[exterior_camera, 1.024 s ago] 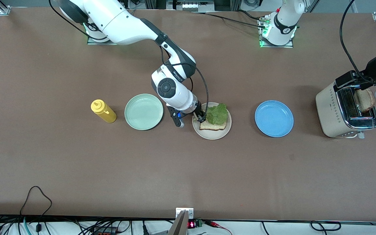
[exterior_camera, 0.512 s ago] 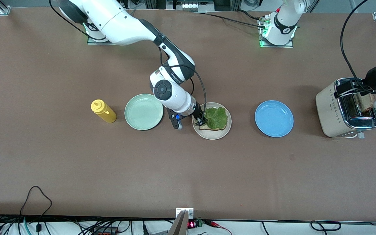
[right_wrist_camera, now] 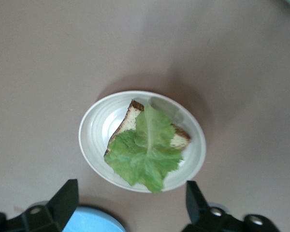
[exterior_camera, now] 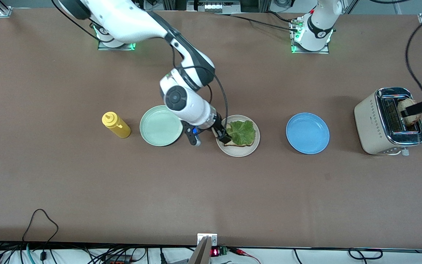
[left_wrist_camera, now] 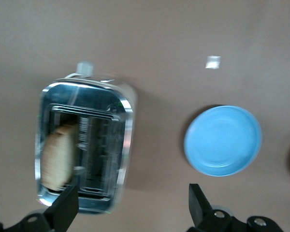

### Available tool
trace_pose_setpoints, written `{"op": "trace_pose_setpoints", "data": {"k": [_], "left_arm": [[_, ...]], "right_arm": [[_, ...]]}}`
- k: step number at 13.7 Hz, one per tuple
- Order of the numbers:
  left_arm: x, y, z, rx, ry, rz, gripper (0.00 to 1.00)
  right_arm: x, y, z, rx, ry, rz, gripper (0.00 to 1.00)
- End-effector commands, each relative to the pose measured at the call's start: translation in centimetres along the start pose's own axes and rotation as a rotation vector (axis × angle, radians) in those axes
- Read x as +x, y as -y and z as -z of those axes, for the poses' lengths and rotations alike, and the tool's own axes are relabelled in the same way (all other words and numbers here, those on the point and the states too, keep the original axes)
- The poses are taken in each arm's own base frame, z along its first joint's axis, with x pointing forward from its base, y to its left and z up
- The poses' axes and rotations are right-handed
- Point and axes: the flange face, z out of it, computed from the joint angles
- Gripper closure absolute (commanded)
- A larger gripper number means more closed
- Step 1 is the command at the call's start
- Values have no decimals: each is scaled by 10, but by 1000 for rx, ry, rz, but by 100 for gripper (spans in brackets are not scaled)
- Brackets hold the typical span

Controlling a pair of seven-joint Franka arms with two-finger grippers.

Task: Make sandwich in beige plate with both arms
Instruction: 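Open the right gripper and withdraw it from the plate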

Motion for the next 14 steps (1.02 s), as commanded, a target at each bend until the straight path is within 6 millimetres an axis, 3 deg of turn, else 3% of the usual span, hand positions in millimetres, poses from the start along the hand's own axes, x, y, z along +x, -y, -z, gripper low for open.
{"op": "trace_pose_setpoints", "data": {"k": [1,3,4,7,9,11,14], "left_arm": [[25,59,-33,-20,46,-31,0],[23,101,-55,-41,83,-2,0],[24,112,-65,-52,97,-30,0],[26,137,-104,-84,155,-46,0],[29,139,-124,-99,185,-69,0],[30,140,-138,-113,208,-66,15],[26,135,-140,-125,249,-36,66]], "right_arm": [[37,-29,105,-104,10,149,0],[75,-51,164,-175,27,251,0],[91,-65,187,-210,41,310,0],[151,-119,250,-234,37,460,0],[188,-151,280,-294,17,678,0],[209,-168,310,-367,-49,820,0],[229,-184,352,-435,-134,1014,0]]}}
